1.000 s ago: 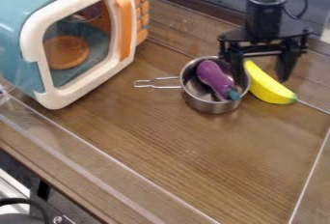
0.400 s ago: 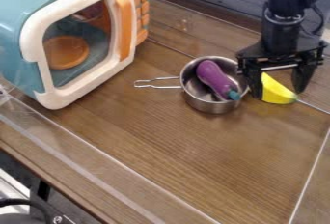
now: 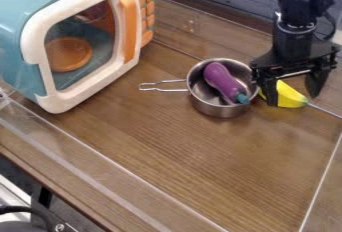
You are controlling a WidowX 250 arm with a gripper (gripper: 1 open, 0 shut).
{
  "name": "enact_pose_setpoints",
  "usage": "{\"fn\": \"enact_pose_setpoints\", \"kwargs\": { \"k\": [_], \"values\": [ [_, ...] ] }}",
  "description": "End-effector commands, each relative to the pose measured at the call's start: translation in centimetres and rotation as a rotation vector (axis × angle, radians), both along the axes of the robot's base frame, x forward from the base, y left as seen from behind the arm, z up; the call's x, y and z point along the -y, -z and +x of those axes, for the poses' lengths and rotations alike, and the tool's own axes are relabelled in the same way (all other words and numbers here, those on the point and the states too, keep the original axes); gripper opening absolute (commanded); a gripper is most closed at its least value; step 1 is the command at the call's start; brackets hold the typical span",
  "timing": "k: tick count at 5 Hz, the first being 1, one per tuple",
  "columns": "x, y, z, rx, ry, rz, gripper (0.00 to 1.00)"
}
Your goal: Put the banana in the silver pot
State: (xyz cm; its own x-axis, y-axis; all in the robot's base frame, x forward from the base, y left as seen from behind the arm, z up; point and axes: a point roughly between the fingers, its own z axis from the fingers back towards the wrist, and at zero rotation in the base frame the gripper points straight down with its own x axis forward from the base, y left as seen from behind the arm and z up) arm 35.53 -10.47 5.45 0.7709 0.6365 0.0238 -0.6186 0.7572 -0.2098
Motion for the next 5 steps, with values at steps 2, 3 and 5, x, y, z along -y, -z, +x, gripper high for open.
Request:
{"fn": "enact_pose_setpoints", "kwargs": {
  "k": [2, 3, 5],
  "values": [
    [0.76, -1.89, 1.03, 0.093, -0.018, -0.034, 1.00],
    [0.62, -1.96, 0.82, 0.110, -0.010, -0.025, 1.00],
    [0.82, -2.75, 0.58, 0.147, -0.005, -0.041, 1.00]
  ]
}}
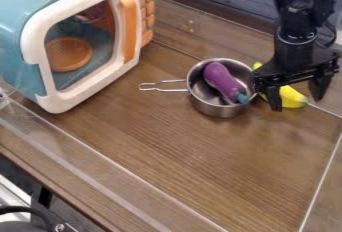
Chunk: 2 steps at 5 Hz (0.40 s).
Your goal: Put the banana in the silver pot
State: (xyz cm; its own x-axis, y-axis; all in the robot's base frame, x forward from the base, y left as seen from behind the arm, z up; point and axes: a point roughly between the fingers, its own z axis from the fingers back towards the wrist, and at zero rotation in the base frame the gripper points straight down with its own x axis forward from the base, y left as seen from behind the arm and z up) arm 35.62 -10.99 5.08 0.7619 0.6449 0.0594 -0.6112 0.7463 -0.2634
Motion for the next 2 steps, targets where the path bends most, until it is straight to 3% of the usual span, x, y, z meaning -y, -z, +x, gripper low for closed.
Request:
{"fn": "enact_pose_setpoints", "kwargs": {
  "k": [1, 2],
  "values": [
    [0.12, -2.52, 1.07, 0.085, -0.016, -0.019, 1.00],
    [-0.02, -1.88, 1.63, 0.084, -0.039, -0.018, 1.00]
  ]
}}
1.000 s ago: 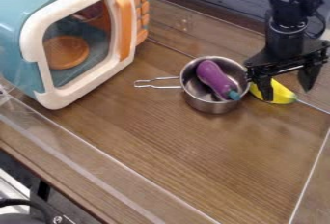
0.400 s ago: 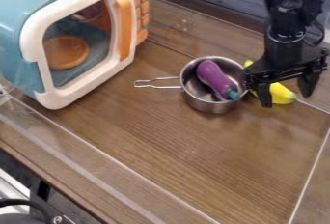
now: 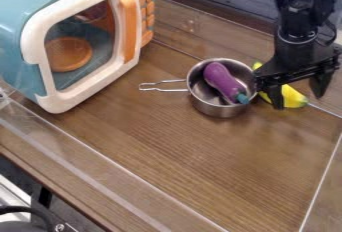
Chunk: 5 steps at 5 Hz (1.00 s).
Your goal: Put the banana in the silver pot
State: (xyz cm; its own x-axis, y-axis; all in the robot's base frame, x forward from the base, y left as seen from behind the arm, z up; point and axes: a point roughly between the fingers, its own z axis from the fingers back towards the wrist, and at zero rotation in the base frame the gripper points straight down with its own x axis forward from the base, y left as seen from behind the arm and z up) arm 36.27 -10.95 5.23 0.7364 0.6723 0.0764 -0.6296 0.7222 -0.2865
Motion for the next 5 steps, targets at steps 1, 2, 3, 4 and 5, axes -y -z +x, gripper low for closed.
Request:
{"fn": "enact_pose_setpoints", "kwargs": {
  "k": [1, 2, 3, 4, 5],
  "values": [
    [0.0, -1.0, 1.4, 0.054, -0.023, -0.008, 1.00],
    [-0.2, -0.3, 1.5, 0.053, -0.037, -0.003, 1.00],
    [-0.3, 0.3, 1.3, 0.051, -0.047, 0.001, 1.00],
    [-0.4, 0.7, 0.9, 0.050, -0.050, 0.007, 0.00],
    [-0.8, 0.3, 0.7, 0.040, -0.033, 0.027, 0.00]
  ]
}}
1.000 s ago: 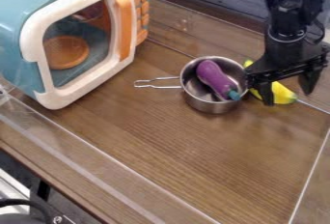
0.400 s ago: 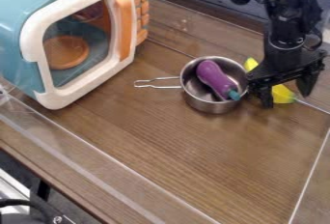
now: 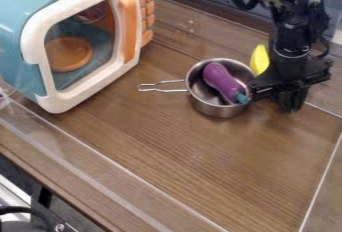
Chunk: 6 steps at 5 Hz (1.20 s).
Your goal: Put the banana in the silver pot
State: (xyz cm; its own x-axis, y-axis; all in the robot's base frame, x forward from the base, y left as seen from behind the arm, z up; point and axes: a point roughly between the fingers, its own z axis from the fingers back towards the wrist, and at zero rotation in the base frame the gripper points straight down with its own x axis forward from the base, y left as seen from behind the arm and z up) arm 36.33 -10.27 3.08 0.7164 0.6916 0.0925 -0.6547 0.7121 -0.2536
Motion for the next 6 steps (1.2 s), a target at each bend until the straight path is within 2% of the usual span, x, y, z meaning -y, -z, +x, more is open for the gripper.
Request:
{"fn": "enact_pose_setpoints", "kwargs": {
  "k": [1, 4, 6],
  "values": [
    [-0.6, -2.5, 0.5, 0.045, -0.008, -0.009, 0.00],
    [-1.6, -4.4, 0.1, 0.022, -0.001, -0.004, 0.00],
    [-2.6, -6.5, -0.3, 0.020, -0.004, -0.015, 0.00]
  ]
}}
